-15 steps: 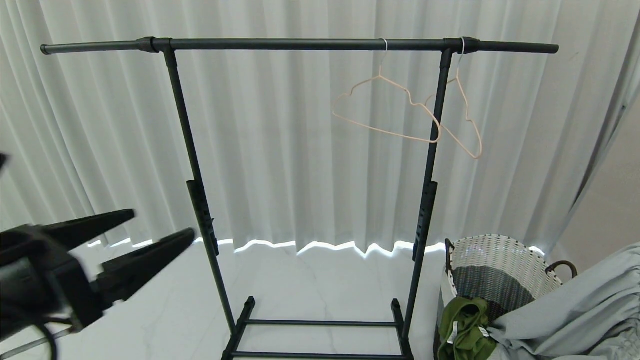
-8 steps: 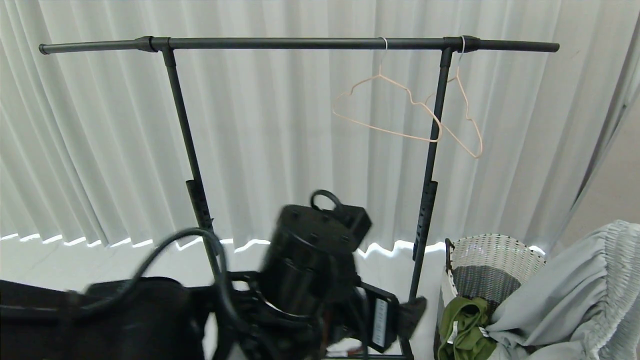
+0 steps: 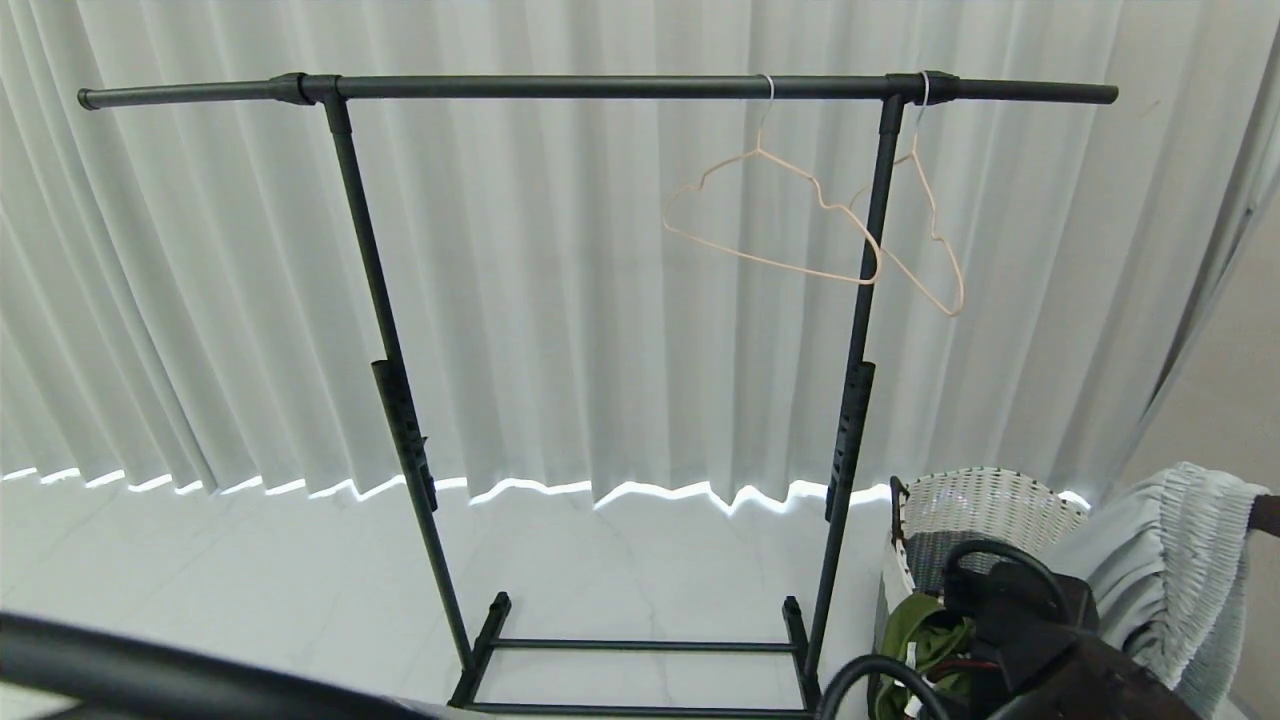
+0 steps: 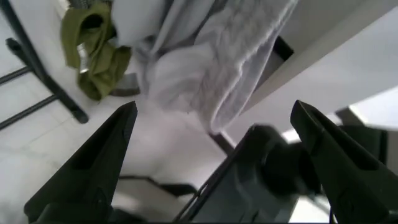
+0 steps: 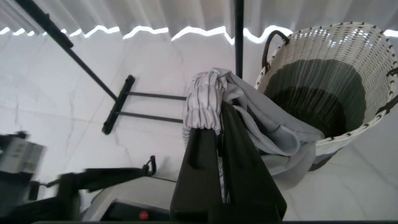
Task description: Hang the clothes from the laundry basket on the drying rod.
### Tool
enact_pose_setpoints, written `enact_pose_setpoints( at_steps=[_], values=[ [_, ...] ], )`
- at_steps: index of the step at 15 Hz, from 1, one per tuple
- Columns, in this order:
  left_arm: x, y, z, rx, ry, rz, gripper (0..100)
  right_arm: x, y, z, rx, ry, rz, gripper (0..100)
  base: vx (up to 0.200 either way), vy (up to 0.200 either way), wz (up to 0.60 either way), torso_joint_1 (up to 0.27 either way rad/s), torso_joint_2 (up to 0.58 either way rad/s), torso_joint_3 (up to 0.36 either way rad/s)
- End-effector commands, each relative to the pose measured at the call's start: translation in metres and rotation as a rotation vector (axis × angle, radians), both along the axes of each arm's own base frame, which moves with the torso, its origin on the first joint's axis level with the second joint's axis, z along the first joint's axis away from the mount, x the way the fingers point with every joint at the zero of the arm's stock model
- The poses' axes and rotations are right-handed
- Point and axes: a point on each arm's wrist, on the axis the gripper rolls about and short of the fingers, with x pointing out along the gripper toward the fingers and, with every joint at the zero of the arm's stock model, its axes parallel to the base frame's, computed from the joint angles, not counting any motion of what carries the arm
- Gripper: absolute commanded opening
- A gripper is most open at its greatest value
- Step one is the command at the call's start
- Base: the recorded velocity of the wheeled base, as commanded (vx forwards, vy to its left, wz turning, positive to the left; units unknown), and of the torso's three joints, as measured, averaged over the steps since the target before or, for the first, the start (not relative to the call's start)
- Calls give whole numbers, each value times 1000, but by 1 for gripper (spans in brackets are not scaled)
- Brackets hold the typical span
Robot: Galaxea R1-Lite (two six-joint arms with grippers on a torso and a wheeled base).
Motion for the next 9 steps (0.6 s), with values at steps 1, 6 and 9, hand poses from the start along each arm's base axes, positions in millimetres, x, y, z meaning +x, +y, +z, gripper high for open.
enact_pose_setpoints(
  at_steps=[1, 6, 9],
  values=[
    [10, -22, -33, 37, 4, 37, 100, -2, 0, 0, 2, -5, 3, 0, 0, 0, 0, 0, 0, 0],
    [30, -27, -81, 132, -8, 131, 100, -13, 4, 2, 10, -29, 65, 0, 0, 0, 0, 0, 0, 0],
    [30, -28, -88, 149, -3, 120, 100, -14, 3, -2, 9, -23, 65, 0, 0, 0, 0, 0, 0, 0]
  ],
)
